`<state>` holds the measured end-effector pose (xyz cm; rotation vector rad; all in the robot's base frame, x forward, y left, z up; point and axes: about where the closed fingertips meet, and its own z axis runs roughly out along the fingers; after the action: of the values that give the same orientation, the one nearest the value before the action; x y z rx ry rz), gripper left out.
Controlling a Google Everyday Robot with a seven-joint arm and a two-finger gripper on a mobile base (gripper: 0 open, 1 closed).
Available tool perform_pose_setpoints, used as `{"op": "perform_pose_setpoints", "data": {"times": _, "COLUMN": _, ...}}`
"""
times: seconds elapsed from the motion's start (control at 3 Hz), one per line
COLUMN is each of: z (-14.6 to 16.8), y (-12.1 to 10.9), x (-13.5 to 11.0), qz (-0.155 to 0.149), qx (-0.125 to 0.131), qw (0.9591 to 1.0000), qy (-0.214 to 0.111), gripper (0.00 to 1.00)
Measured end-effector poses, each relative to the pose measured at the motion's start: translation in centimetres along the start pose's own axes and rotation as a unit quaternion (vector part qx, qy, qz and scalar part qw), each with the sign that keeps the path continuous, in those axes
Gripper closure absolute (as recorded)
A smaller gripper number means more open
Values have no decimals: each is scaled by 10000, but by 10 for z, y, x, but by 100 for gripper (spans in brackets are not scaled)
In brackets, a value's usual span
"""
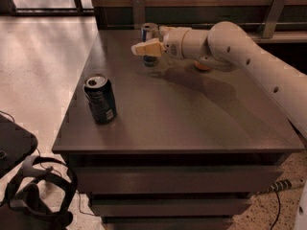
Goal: Knock redbull can over
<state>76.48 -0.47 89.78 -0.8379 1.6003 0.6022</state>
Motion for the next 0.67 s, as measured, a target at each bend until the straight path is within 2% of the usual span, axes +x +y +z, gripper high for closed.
{"op": "perform_pose_setpoints", "data": {"times": 0.33, "z": 2, "y": 2, "x": 0, "qz": -5, "qx": -19, "qw": 10000, "qy": 4, "gripper": 44}}
{"op": "perform_pose_setpoints", "data": {"times": 0.67, "z": 4, "y": 5, "x": 0, "qz": -12, "qx": -44, "qw": 10000, "qy": 21, "gripper": 75}}
